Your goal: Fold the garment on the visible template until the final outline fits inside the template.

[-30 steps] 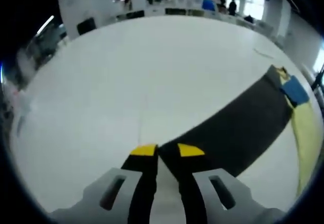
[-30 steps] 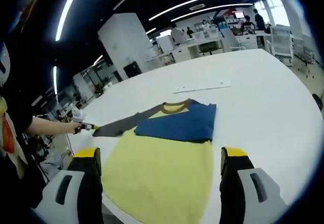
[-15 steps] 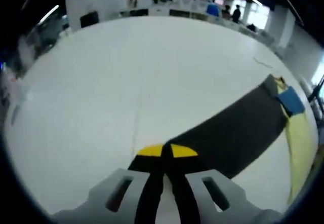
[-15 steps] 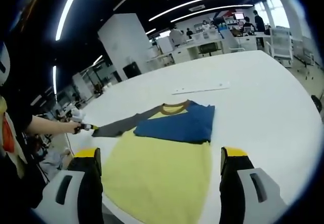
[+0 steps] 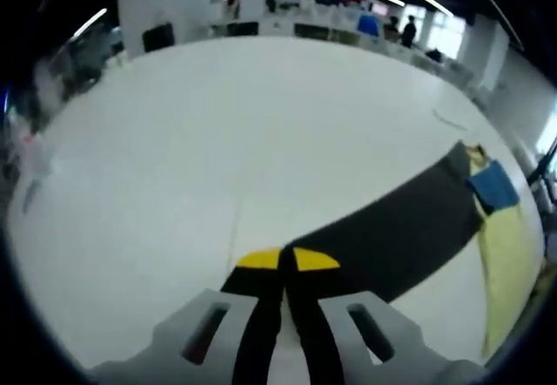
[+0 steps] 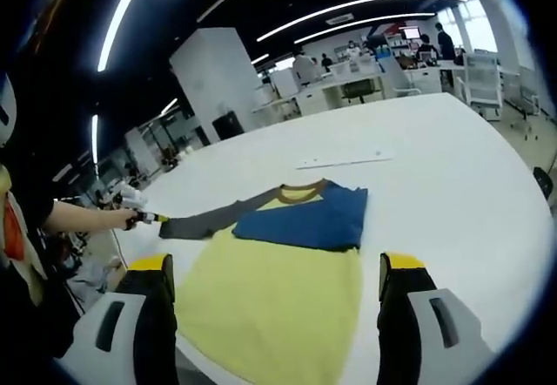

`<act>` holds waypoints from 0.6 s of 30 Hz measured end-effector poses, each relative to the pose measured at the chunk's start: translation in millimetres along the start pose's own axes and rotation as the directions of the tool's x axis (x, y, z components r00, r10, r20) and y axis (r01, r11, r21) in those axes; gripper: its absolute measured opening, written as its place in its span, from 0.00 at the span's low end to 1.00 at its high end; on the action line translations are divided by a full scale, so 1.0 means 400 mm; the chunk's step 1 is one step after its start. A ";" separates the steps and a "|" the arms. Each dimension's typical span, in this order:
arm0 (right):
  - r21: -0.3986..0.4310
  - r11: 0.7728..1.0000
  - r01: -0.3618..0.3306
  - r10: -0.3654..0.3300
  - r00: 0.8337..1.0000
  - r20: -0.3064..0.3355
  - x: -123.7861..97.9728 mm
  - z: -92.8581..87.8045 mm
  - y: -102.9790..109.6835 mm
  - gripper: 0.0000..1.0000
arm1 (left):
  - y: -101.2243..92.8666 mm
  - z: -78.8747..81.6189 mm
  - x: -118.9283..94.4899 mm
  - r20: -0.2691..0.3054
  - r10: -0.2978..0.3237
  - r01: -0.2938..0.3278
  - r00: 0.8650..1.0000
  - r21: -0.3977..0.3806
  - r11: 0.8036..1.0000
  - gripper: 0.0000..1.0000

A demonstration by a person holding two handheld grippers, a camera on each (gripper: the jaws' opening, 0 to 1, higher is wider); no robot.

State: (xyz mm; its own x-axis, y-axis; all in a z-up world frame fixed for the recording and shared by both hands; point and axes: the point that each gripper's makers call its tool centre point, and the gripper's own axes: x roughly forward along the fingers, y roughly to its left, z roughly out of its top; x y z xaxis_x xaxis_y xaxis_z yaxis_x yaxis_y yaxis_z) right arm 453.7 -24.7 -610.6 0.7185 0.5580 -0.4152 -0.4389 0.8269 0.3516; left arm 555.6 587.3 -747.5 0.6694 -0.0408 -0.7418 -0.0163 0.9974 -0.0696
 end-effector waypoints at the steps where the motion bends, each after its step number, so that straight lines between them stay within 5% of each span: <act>1: 0.000 1.000 0.001 -0.001 1.000 0.001 -0.001 0.000 0.000 0.97 | 0.000 0.003 -0.004 0.003 0.000 0.000 1.000 0.001 1.000 0.00; 10: 0.009 1.000 0.017 -0.018 1.000 0.024 -0.037 0.003 0.000 0.97 | -0.012 0.042 -0.043 0.032 -0.001 0.002 1.000 -0.011 1.000 0.00; 18: 0.005 1.000 0.027 -0.027 0.999 0.039 -0.068 0.005 0.001 0.97 | -0.057 0.118 -0.108 0.103 -0.022 0.026 0.994 -0.045 0.999 0.00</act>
State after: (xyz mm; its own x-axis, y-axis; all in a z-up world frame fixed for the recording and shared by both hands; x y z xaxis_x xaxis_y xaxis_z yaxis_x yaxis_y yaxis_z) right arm 435.2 -39.6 -597.6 0.7505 0.5324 -0.3914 -0.4168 0.8411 0.3449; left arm 562.1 569.2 -682.3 0.7424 -0.0561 -0.6676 -0.0323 0.9923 -0.1193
